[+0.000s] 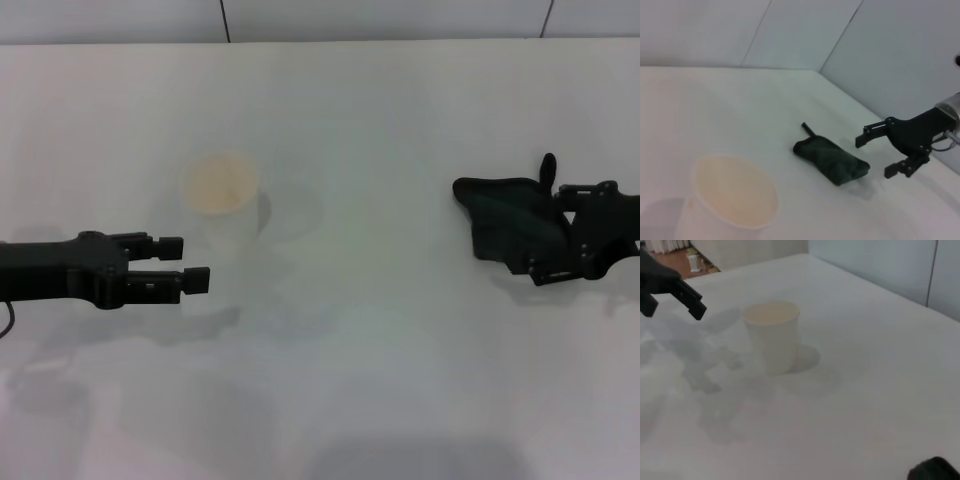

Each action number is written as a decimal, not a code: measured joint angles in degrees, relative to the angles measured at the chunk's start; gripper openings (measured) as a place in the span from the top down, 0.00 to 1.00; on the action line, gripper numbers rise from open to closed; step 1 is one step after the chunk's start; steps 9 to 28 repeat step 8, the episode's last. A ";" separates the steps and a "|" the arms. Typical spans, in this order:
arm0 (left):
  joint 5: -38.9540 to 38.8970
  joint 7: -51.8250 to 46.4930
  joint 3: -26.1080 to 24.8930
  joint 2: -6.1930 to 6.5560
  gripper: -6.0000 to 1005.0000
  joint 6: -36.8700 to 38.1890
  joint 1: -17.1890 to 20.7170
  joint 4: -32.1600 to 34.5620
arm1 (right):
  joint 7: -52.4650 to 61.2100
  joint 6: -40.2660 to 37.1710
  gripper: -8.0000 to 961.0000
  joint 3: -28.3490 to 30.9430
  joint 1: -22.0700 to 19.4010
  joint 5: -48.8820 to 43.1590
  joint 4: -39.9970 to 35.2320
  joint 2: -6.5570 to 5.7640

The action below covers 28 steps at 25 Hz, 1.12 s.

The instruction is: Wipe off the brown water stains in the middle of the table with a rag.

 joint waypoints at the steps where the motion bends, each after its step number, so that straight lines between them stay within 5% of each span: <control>1: 0.05 -0.15 0.00 -0.06 0.16 -0.54 0.09 0.00 | -0.39 0.05 0.09 0.16 0.15 0.06 0.77 -0.01; 28: -0.45 -0.30 -0.07 0.19 0.16 -1.43 1.26 -0.04 | -1.16 0.08 0.09 0.07 0.22 0.45 2.34 0.19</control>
